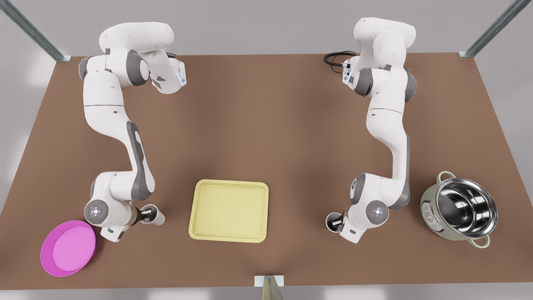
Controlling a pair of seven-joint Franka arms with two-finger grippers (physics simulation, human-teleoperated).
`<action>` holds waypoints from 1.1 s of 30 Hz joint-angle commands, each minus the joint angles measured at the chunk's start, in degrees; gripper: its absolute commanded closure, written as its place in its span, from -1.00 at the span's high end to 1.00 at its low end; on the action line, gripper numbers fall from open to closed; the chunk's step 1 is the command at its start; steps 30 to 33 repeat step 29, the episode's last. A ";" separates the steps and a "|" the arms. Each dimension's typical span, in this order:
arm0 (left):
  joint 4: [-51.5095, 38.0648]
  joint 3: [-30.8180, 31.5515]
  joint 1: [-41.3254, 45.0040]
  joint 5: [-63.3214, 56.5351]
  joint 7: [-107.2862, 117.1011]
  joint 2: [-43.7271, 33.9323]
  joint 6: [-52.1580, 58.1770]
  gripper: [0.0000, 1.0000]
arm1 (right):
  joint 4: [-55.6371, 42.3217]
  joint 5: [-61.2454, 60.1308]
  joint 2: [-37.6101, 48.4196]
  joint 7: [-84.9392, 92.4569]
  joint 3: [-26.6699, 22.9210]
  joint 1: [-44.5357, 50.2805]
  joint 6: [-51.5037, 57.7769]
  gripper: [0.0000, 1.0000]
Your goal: Use the left arm to pick up the white IKEA cup from the tray and place it on the middle-left position; use the right arm to pick up the white IKEA cup from the tray and place it on the middle-right position
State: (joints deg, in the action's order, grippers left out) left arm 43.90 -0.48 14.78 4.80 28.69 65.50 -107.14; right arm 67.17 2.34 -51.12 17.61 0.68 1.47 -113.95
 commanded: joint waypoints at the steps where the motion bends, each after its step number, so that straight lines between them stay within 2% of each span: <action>1: -0.04 0.04 -0.01 -0.84 -14.54 -0.11 -0.09 1.00 | -0.11 1.44 0.15 8.50 0.11 0.02 -3.12 -0.76; 2: -0.04 0.04 -0.01 -0.84 -14.54 -0.11 -0.09 1.00 | -0.11 1.35 0.15 8.41 -0.15 0.02 -3.12 -0.52; 4: -0.04 -0.05 -0.01 -0.93 -14.54 -0.20 0.00 1.00 | -0.11 1.26 0.15 8.23 -0.06 0.02 -3.12 -0.38; 6: -0.04 -0.49 0.08 -1.02 -14.62 -1.52 1.31 1.00 | -0.11 1.26 0.15 8.23 -0.06 0.02 -3.12 -0.33; 10: -0.13 -0.40 2.63 -7.61 -17.52 -17.16 22.58 1.00 | -0.11 1.26 0.15 8.23 0.02 0.02 -3.12 -0.27; 12: -0.13 -0.40 2.80 -7.61 -17.52 -19.10 25.14 1.00 | -0.11 1.26 0.15 8.76 -0.24 0.02 -3.21 -0.05; 13: -0.04 -0.31 1.66 -7.00 -20.67 -24.18 28.64 1.00 | -0.11 1.26 0.15 8.85 -0.24 0.02 -3.12 0.05; 14: 2.94 -0.31 -3.60 -2.79 -33.25 -30.51 32.87 1.00 | -0.11 1.18 0.67 8.76 -0.33 0.02 -3.12 0.20; 15: 9.35 -0.40 -5.81 -1.11 -33.78 -33.24 28.84 1.00 | -0.11 1.18 2.17 8.58 0.11 0.02 -2.77 0.29; 16: 33.30 -0.40 -6.60 -1.02 -34.40 -46.31 14.02 1.00 | -0.11 1.09 3.66 8.49 0.37 0.02 -2.33 0.36; 17: 53.13 -0.49 -6.60 -1.02 -34.49 -57.24 -1.41 1.00 | -0.11 1.09 4.63 8.49 0.46 0.02 -1.97 0.37; 21: 49.62 -1.10 -6.69 -1.55 -33.87 -56.01 0.00 1.00 | -0.03 0.39 6.65 8.41 0.55 0.11 1.53 0.46; 22: 49.35 -1.10 -6.69 -1.02 -33.78 -55.92 0.00 1.00 | -0.03 -0.76 11.47 8.06 0.90 0.20 8.12 0.56; 24: 49.44 -0.93 -6.51 -1.02 -33.87 -55.92 0.00 1.00 | -0.03 -0.76 21.32 1.91 2.48 0.20 20.08 1.00; 27: 49.35 -1.10 -6.51 -1.02 -33.78 -56.01 1.05 1.00 | -0.03 -0.58 27.83 -7.24 2.92 0.29 29.49 1.00; 29: 49.35 -1.10 -6.51 -1.02 -33.78 -56.19 1.14 1.00 | 0.24 -3.40 29.15 -1.44 3.01 -1.83 29.49 1.00; 33: 49.35 -1.10 -6.51 -1.02 -33.78 -56.19 1.14 1.00 | 0.24 -3.40 29.15 -1.44 3.01 -1.83 29.49 1.00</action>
